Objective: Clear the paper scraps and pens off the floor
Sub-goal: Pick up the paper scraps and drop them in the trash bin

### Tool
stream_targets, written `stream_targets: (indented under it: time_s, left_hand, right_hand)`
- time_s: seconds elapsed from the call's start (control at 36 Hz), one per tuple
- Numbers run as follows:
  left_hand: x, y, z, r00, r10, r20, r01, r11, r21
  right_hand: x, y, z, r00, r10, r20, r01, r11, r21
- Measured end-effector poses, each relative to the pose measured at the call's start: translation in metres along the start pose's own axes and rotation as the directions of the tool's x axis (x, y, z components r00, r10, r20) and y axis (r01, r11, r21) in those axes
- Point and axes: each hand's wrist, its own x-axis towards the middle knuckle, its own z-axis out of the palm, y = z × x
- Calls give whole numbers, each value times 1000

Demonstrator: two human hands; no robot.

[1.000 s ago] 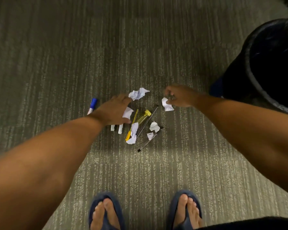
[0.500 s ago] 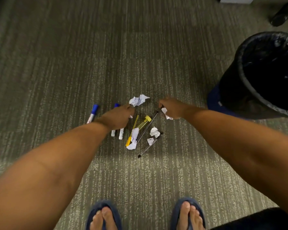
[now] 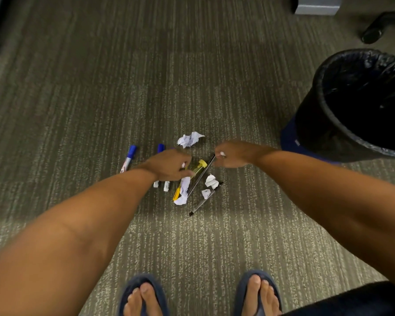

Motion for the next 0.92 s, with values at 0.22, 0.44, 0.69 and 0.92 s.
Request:
stream_targets:
  time_s: [0.22, 0.44, 0.69, 0.92]
  left_hand:
    - [-10, 5, 26, 988, 146, 47, -151, 978, 141]
    - [-18, -7, 36, 967, 213, 139, -241, 941, 238]
    - [-10, 11, 29, 945, 182, 271, -248, 940, 233]
    - [3, 21, 2, 979, 148, 143, -156, 987, 46]
  right_hand:
    - [6, -18, 11, 981, -165, 100, 176, 977, -122]
    - [10, -27, 18, 971, -156, 184, 203, 939, -278]
    - [12, -18, 33, 962, -186, 199, 251, 891, -378]
    - [13, -9, 11, 991, -132, -6, 132, 991, -15]
